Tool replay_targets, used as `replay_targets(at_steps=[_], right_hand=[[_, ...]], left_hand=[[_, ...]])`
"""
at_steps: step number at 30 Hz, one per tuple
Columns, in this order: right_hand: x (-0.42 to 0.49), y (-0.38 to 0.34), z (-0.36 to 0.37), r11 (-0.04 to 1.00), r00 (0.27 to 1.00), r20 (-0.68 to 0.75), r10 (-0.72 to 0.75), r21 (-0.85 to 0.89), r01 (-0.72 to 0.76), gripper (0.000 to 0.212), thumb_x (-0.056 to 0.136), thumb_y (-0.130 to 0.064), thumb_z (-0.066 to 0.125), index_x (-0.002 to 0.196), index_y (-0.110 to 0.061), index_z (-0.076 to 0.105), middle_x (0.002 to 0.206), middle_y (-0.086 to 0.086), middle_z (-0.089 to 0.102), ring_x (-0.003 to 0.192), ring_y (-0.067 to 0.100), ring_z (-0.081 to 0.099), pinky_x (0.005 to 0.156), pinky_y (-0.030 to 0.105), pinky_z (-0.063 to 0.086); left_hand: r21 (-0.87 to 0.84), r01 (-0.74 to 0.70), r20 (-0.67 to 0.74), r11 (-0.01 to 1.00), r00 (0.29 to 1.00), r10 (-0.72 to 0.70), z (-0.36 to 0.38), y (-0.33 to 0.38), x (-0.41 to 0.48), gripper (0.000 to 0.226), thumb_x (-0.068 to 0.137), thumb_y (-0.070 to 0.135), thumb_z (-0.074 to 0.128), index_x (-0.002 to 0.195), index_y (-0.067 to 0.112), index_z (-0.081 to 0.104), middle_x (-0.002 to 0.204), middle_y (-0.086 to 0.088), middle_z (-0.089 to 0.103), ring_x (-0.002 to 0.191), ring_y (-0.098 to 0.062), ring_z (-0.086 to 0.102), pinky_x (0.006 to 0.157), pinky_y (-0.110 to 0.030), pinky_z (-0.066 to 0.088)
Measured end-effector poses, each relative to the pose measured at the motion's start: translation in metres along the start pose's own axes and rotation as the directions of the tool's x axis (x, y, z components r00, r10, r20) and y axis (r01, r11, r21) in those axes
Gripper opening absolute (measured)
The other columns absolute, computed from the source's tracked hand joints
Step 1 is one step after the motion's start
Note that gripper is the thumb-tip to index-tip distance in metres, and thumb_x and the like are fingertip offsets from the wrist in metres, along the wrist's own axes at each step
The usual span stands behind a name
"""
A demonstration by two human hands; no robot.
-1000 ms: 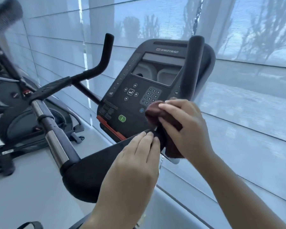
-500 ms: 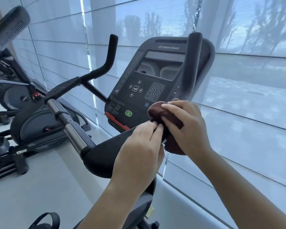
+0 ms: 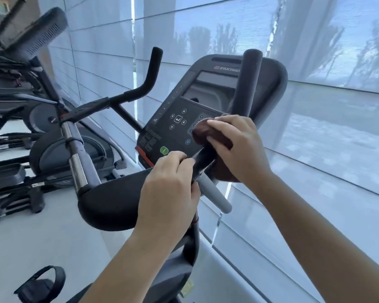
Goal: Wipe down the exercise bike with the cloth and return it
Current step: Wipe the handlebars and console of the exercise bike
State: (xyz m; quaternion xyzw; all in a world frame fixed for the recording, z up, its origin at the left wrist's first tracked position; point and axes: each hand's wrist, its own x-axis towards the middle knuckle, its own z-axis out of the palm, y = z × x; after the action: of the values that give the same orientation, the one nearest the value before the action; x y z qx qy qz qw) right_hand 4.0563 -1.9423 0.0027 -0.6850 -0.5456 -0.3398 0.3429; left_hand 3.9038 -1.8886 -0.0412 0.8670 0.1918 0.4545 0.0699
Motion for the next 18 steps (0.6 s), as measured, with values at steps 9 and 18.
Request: replay_targets(at_steps=[9,18], right_hand=[[0.023,0.006,0.0,0.997,0.965,0.247,-0.081,0.008,0.082,0.037,0.081,-0.043,0.062,0.105,-0.015,0.062,0.128,0.001,0.055,0.126,0.03,0.039,0.1,0.043,0.037],[-0.007,-0.008,0.009,0.965,0.976,0.012,-0.217,0.15,0.213,0.02,0.08,-0.02,0.059,0.095,-0.015,0.071,0.097,0.005,0.066,0.091,0.033,0.056,0.083,0.041,0.044]], left_hand=[[0.174,0.044,-0.113,0.984,0.993,-0.024,0.014,0.002,-0.003,0.028,0.073,0.017,0.069,0.1,0.01,0.069,0.098,0.0,0.068,0.085,-0.022,0.063,0.074,-0.024,0.046],[0.191,0.105,-0.185,0.976,0.98,-0.069,0.015,0.006,-0.006,0.028,0.069,0.02,0.069,0.093,0.007,0.066,0.096,-0.003,0.065,0.08,-0.021,0.061,0.071,-0.024,0.04]])
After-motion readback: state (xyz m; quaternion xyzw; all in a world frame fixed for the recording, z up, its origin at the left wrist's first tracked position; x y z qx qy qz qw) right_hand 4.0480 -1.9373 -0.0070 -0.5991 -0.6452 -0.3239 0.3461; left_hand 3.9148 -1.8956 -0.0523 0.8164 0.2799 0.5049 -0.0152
